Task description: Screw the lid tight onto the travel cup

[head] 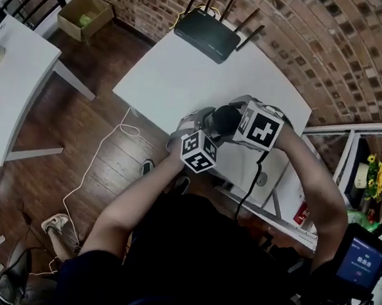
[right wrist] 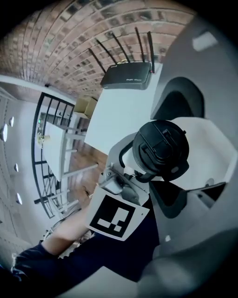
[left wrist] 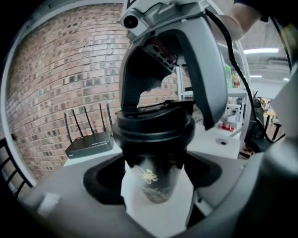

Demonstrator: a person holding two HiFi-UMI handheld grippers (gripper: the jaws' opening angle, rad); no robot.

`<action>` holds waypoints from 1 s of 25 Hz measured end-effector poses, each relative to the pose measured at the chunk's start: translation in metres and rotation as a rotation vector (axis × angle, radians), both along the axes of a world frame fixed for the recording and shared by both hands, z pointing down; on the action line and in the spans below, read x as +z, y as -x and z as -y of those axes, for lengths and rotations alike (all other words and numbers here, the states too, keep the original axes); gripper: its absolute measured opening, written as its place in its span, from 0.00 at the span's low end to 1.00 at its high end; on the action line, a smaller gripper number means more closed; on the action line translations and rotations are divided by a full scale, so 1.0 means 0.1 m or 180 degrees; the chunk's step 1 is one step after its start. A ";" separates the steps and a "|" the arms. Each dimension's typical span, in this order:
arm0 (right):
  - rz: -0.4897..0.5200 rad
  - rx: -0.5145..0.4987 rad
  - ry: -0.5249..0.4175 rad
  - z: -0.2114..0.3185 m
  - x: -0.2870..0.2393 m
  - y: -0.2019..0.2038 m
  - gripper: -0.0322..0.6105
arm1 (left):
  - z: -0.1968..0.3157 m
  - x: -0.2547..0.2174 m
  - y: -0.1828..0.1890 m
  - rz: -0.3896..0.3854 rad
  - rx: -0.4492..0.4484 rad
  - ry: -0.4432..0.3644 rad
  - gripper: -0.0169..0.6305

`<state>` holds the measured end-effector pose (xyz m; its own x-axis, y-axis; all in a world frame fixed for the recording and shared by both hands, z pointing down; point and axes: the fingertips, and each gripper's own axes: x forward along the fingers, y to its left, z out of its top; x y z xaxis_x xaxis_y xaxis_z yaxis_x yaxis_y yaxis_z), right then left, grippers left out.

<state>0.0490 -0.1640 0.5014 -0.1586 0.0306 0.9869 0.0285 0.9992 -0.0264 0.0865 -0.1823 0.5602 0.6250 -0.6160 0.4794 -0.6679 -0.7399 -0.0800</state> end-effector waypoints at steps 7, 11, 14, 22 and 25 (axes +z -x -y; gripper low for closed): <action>-0.0023 0.1270 -0.0103 0.13 0.07 -0.17 0.65 | 0.02 0.03 -0.01 0.0069 0.0003 0.0000 0.64; 0.0416 0.1605 0.0008 0.12 -0.03 -0.08 0.65 | 0.00 0.04 0.00 0.0043 0.0045 0.0007 0.64; 0.0673 0.0648 -0.0095 0.10 -0.30 0.04 0.64 | 0.00 0.06 -0.02 0.0026 0.0303 0.0024 0.63; 0.0079 -0.1437 -0.0169 -0.15 -0.11 -0.14 0.67 | -0.10 0.06 -0.11 0.0248 0.1182 0.0046 0.63; 0.0006 -0.1536 -0.0263 -0.13 -0.07 -0.08 0.64 | -0.09 0.04 -0.09 0.0273 0.1262 0.0080 0.63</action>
<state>0.0572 -0.1511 0.4945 -0.1476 0.0226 0.9888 0.4888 0.8708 0.0530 0.0957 -0.1729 0.5646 0.7689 -0.3228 0.5519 -0.3222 -0.9412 -0.1017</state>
